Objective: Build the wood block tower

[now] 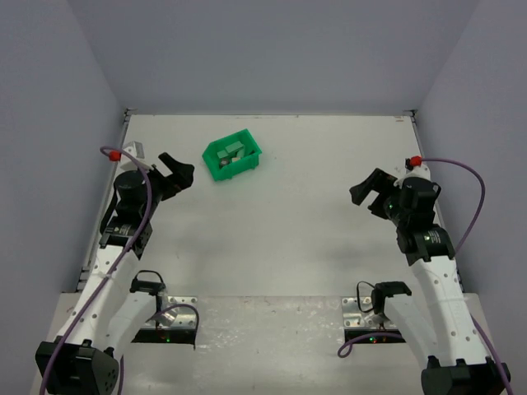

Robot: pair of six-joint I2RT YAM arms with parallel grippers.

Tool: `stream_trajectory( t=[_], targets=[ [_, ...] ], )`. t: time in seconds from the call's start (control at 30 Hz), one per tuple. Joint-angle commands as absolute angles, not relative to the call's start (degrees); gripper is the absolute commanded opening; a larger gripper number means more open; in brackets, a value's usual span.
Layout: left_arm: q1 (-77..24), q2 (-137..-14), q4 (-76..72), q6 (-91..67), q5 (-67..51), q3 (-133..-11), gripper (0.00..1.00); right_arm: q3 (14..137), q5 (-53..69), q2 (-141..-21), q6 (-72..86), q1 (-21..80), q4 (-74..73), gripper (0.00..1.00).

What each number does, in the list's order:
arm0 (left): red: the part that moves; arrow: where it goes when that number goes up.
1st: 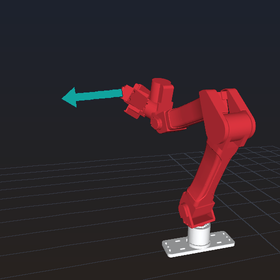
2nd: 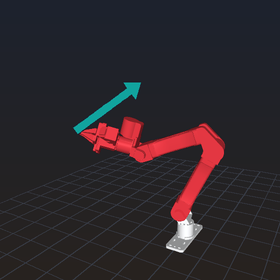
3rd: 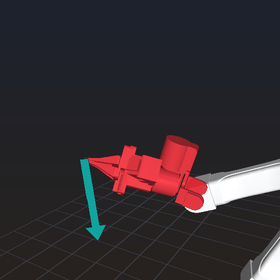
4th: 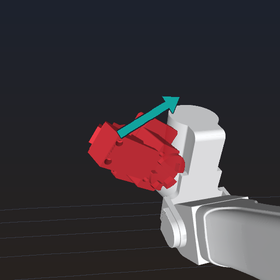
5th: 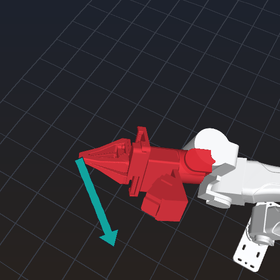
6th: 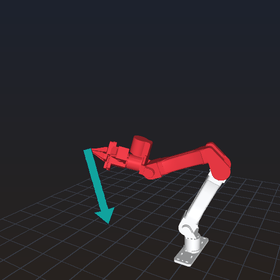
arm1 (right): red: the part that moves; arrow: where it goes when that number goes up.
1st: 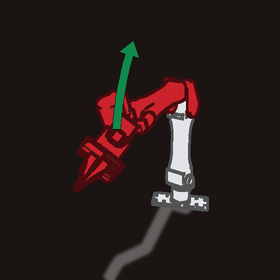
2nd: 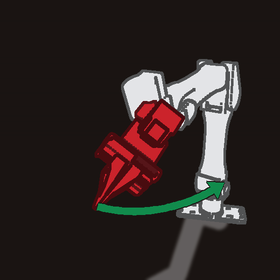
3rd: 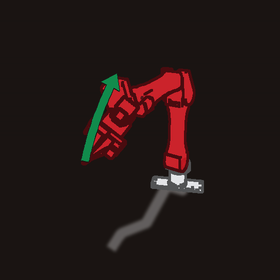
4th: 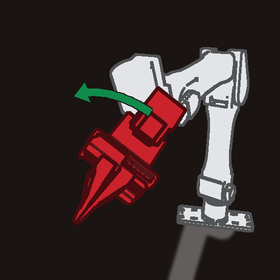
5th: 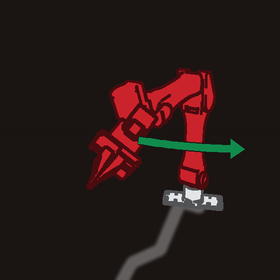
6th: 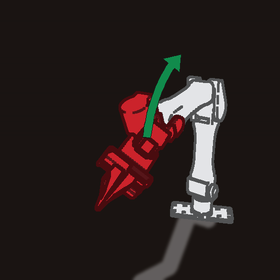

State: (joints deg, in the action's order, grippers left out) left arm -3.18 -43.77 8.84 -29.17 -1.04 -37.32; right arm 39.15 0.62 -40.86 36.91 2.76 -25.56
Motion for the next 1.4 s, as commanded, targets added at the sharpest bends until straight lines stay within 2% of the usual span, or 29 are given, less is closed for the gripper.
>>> stream_trajectory(
  t=[0.0,0.13,0.27,0.5,0.67,0.73,0.83,1.07,1.23,1.37],
  targets=[
    [-2.85,-46.87,2.36,-26.03,-9.87,-38.68,1.00,38.53,4.94,-41.17,34.42,2.72,-22.19,0.99],
    [-5.60,-54.55,-1.12,-24.18,-14.75,-43.91,1.00,36.49,11.66,-41.74,33.66,2.72,-20.05,0.99],
    [-11.38,-65.13,-0.34,-18.97,-9.71,-52.13,1.00,33.33,12.85,-42.04,34.31,2.72,-18.30,0.99],
    [-16.37,-86.78,9.51,-5.69,-12.00,-69.11,1.00,29.74,13.01,-43.65,33.84,2.72,-18.10,0.99],
    [-19.32,-100.65,18.73,-0.56,-3.32,-81.70,1.00,28.56,14.94,-45.04,33.75,2.72,-16.79,0.99],
    [-19.77,-105.78,23.73,-0.53,4.45,-88.50,1.00,28.88,15.58,-45.94,33.51,2.72,-16.98,0.99],
    [-19.61,-109.59,25.47,5.38,10.96,-94.90,1.00,28.92,15.98,-46.95,33.32,2.72,-17.37,0.99],
    [-18.72,-118.46,27.55,25.07,10.25,-107.65,1.00,29.07,18.15,-49.49,32.80,2.72,-16.81,0.99],
    [-17.62,-129.11,34.77,29.29,11.70,-119.02,1.00,30.20,18.23,-52.11,32.34,2.72,-17.90,0.99],
    [-15.28,-131.79,35.97,29.65,5.15,-122.56,1.00,30.68,18.02,-53.58,32.44,2.72,-17.56,0.99]
  ],
)
